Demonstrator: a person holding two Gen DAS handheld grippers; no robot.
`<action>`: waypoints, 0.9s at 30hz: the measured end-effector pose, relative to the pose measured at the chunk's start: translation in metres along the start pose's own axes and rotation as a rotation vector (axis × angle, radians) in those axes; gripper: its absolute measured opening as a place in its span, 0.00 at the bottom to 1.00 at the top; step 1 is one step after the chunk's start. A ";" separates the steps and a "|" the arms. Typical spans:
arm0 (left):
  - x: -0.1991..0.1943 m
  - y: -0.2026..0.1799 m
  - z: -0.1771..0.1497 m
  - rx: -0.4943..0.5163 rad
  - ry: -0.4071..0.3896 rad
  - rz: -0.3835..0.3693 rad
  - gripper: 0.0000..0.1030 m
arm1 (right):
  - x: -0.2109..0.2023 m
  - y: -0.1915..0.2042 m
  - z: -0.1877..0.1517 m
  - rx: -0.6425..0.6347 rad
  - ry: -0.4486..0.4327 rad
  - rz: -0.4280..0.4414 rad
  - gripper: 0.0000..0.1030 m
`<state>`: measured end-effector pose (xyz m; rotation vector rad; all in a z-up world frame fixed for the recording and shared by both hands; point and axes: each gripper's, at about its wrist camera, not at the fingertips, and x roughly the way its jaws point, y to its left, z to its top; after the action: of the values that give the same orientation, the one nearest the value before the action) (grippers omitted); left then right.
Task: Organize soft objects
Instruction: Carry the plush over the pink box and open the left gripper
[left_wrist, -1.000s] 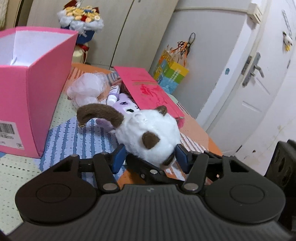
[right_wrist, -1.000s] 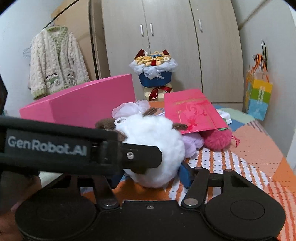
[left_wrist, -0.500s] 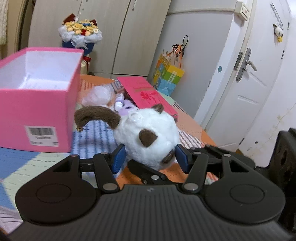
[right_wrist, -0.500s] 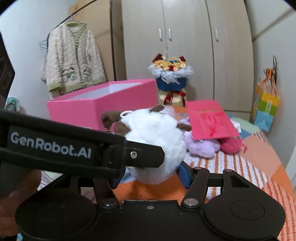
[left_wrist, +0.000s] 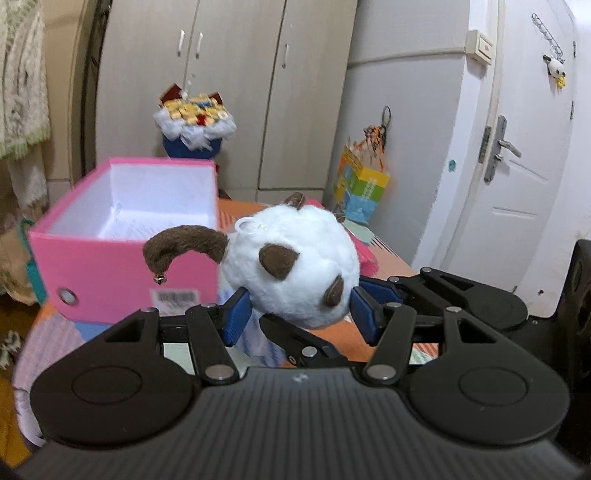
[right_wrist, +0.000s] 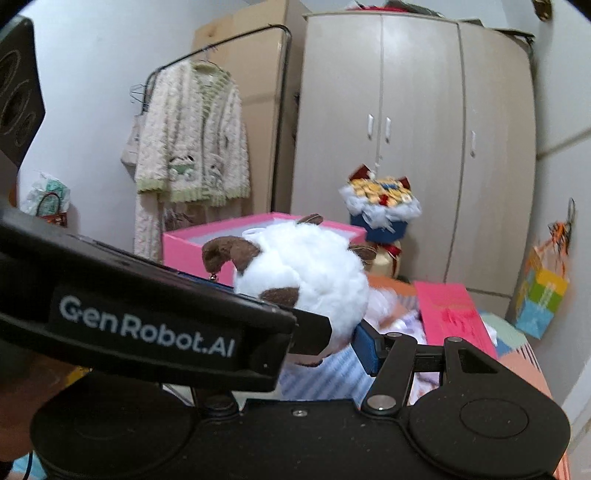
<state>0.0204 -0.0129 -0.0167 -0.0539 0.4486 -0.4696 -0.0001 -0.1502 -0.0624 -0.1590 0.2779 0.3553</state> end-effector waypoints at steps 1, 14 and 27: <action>-0.002 0.002 0.003 0.002 -0.009 0.005 0.56 | 0.001 0.002 0.004 -0.010 -0.012 0.004 0.62; 0.004 0.045 0.061 0.019 -0.031 0.075 0.56 | 0.048 0.012 0.057 -0.043 -0.080 0.039 0.62; 0.076 0.109 0.102 -0.005 0.102 0.097 0.56 | 0.136 0.007 0.082 -0.039 -0.074 0.089 0.61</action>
<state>0.1713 0.0452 0.0282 -0.0128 0.5503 -0.3771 0.1391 -0.0834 -0.0255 -0.1721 0.2055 0.4539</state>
